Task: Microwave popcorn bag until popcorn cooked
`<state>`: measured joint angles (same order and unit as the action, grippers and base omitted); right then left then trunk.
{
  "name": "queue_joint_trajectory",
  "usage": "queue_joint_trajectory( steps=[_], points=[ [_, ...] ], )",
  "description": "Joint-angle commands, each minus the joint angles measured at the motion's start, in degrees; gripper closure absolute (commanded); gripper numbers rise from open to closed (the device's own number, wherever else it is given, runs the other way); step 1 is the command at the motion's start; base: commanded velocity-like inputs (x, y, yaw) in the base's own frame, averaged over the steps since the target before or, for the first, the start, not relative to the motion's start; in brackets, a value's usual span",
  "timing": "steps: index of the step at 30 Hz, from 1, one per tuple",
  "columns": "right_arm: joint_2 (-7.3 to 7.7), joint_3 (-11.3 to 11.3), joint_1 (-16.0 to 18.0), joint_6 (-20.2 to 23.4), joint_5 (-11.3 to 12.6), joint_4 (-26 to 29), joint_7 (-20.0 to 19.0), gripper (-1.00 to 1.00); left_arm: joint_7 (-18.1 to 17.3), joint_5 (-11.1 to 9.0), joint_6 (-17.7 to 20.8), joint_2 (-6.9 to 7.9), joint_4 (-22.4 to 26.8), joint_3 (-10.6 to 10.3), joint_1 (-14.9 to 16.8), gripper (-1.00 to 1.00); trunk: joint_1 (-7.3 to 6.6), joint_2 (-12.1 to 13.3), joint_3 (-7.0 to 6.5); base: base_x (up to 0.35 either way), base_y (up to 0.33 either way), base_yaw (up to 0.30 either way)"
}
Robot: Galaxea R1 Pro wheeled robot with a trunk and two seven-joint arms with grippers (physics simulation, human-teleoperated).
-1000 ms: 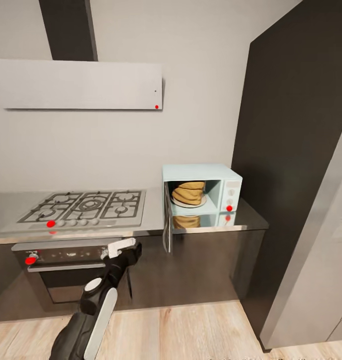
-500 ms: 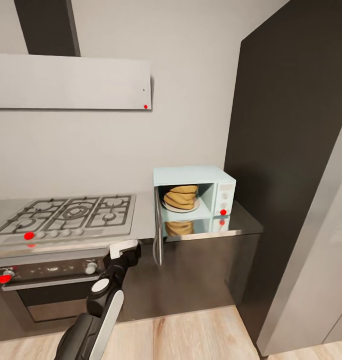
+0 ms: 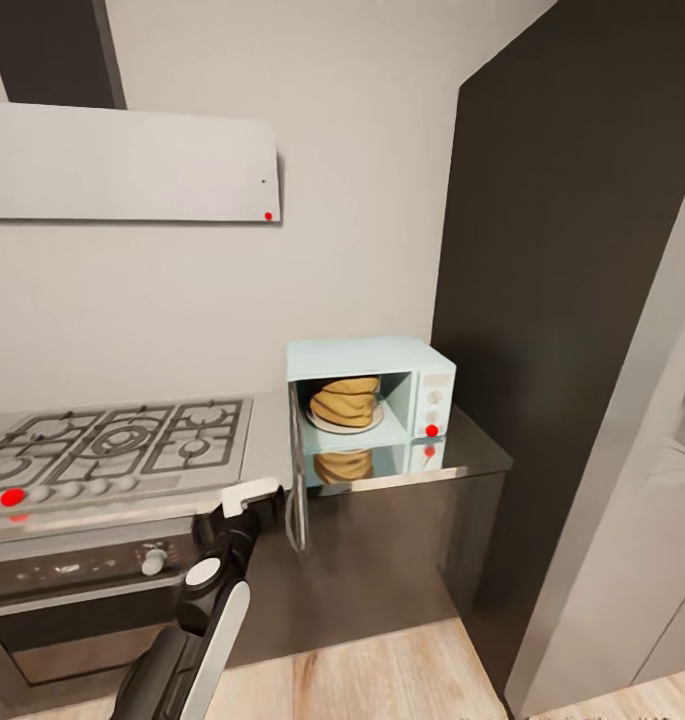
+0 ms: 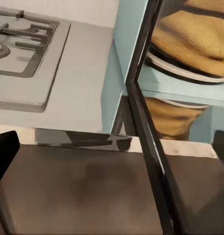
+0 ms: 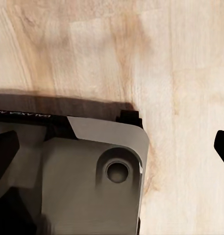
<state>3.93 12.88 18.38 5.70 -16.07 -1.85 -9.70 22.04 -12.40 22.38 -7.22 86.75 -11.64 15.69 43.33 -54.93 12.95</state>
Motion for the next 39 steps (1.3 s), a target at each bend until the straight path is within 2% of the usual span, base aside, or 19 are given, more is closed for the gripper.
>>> queue_joint_trajectory(
  steps=[1,9,20,23,25,33,39],
  points=[
    [0.02,0.5,0.1,0.1,-0.5,-0.1,-0.1,-1.00,0.5,-0.7,0.1,0.01,0.1,-0.1,0.0,-1.00,0.01,-0.1,0.02,0.000,0.000,-0.219],
    [0.11,0.5,0.1,0.1,-0.5,-0.1,-0.1,-1.00,0.7,-0.7,0.0,-0.12,0.1,-0.1,0.0,-1.00,0.01,-0.1,-0.47,0.011,0.000,-0.219],
    [0.19,0.5,0.1,0.1,-0.5,-0.1,-0.1,-1.00,0.5,-0.7,0.0,-0.07,0.0,-0.1,0.0,-1.00,0.01,-0.1,-1.14,0.223,0.000,-0.219],
    [0.26,0.5,0.1,0.1,-0.5,-0.1,-0.1,-1.00,0.4,-0.7,0.1,-0.15,-0.3,-5.1,0.0,-1.00,0.01,-0.1,-1.32,0.003,0.000,-0.219],
    [0.28,0.5,0.1,0.1,-0.5,-0.1,-0.1,-1.00,0.6,-0.7,0.1,-0.16,-0.4,-6.6,0.0,-1.00,0.01,-0.1,-1.44,0.000,0.000,-0.219],
    [0.29,0.5,0.1,0.1,-0.5,-0.1,-0.1,-1.00,1.0,-0.5,0.0,-0.16,-0.4,-6.7,0.0,-1.00,0.01,-0.1,-1.92,0.001,0.000,-0.219],
    [0.44,0.5,0.1,0.1,-0.5,-0.1,-0.1,-1.00,0.9,-0.5,0.0,-0.08,-0.7,-6.6,0.0,-1.00,0.01,-0.1,-2.29,0.178,0.000,-0.219]
  ],
)
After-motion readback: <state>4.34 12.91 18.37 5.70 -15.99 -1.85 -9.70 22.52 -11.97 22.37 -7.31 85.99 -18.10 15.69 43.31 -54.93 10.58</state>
